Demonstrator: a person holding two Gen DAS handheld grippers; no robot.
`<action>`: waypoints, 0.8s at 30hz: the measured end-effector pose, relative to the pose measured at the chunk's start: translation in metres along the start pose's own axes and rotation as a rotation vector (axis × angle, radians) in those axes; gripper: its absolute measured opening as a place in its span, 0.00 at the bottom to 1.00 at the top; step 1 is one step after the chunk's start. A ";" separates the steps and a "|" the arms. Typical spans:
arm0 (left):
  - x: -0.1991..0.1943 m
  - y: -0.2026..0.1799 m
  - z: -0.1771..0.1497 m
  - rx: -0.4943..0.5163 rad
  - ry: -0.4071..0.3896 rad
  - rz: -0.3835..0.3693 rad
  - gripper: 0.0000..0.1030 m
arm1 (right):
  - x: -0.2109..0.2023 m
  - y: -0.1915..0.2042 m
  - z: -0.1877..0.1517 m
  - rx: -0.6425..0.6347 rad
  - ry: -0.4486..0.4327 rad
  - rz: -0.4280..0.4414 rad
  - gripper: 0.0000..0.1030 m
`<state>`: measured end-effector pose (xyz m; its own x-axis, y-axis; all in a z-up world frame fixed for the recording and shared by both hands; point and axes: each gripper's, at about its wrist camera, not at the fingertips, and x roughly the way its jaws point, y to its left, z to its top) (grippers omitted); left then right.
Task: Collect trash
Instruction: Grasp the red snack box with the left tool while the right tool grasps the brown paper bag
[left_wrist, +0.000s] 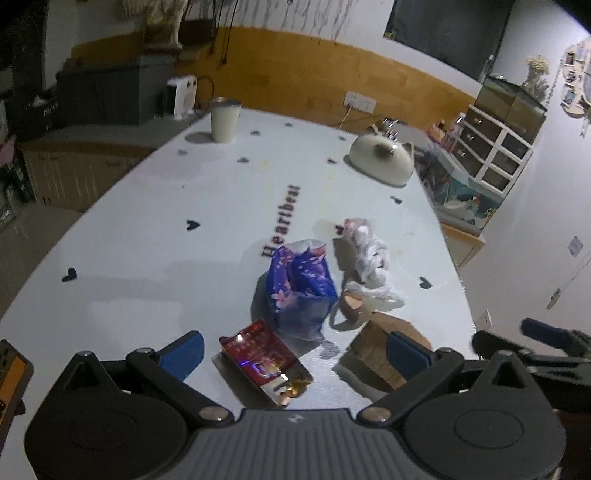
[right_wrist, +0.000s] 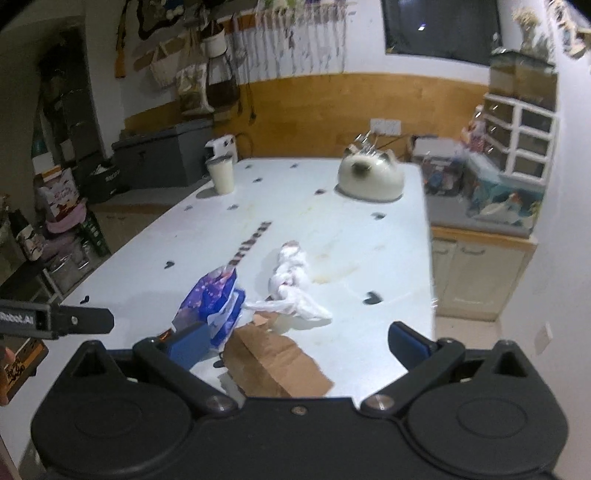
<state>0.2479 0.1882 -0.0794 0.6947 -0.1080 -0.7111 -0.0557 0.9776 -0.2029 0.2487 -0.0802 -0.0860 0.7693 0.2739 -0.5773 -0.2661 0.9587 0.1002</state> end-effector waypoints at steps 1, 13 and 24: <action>0.006 0.005 0.003 -0.013 0.015 -0.005 1.00 | 0.011 0.000 0.000 -0.004 0.011 0.011 1.00; 0.069 0.043 0.011 -0.220 0.200 -0.009 1.00 | 0.132 0.005 0.005 -0.105 0.204 0.162 1.00; 0.113 0.043 0.000 -0.399 0.349 0.023 1.00 | 0.142 0.014 -0.020 -0.052 0.408 0.328 1.00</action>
<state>0.3237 0.2180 -0.1689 0.4135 -0.2078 -0.8865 -0.3843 0.8428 -0.3768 0.3431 -0.0293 -0.1827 0.3546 0.4969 -0.7921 -0.4911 0.8198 0.2945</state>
